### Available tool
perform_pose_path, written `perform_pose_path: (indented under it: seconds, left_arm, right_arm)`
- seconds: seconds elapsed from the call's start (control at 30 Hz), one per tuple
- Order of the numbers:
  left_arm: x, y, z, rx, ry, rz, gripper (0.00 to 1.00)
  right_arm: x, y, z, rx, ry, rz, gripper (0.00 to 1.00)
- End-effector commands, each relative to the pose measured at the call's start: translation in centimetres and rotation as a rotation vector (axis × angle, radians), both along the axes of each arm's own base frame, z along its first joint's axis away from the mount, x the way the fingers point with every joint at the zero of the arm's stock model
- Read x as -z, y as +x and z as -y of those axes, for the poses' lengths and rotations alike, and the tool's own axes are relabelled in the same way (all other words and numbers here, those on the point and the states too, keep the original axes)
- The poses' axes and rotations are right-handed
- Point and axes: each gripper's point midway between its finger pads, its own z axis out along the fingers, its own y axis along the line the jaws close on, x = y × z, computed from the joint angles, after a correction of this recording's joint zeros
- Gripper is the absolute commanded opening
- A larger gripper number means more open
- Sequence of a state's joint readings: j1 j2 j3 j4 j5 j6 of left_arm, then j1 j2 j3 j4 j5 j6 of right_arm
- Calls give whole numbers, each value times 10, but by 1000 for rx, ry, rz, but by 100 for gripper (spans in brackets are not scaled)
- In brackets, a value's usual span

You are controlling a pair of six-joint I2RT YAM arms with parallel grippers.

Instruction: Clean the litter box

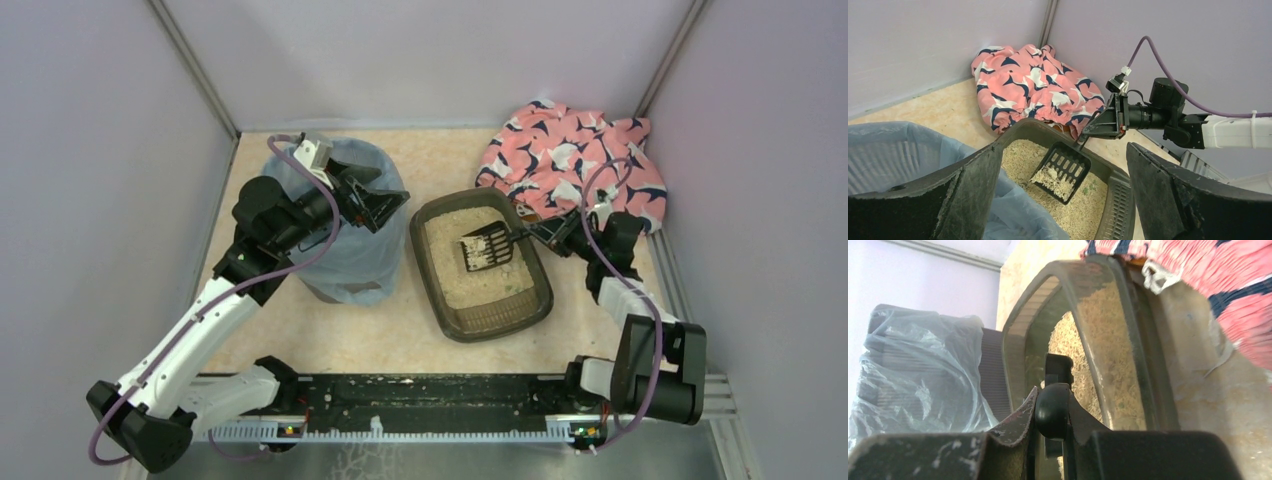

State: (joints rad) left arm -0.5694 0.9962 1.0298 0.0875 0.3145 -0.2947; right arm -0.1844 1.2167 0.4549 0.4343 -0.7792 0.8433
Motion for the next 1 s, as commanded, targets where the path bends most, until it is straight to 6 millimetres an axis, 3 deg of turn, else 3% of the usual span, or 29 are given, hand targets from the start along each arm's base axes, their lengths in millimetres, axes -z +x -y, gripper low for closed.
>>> perform_pose_path:
  seconds: [0.0,0.07,0.17,0.27,0.37,0.47,0.57,0.7,0.83,0.97]
  left_arm:
    - [-19,-4,-6,-18,-23,51,99]
    - [-18,-5,-8,-20,-16,47,99]
    - [-16,-7,-9,-21,-12,56,99]
    - [-12,-4,-11,-39,4,46,99]
    - [-11,-5,-10,-33,-4,48,99]
    - [-9,-2,-9,-37,2,41,99]
    - [-8,-4,-8,-28,-5,41,99]
    - [-7,-1,-7,-33,2,29,99]
    - [-10,-3,-10,-40,0,41,99]
    - [-12,-3,-13,-53,-2,48,99]
  right_arm:
    - [-26,14,-1,7,-9,87,0]
    - [-21,16,19,89,-48,79,0]
    - [-13,13,-5,-24,-51,38,0]
    - [-8,16,23,120,-48,40,0]
    - [-12,13,-2,-1,-11,44,0]
    - [-8,17,15,90,-57,46,0]
    - [-15,13,-5,-7,-13,57,0]
    - [-16,13,8,57,-26,63,0]
    - [-31,12,11,78,-14,109,0]
    - [-26,11,6,55,14,66,0]
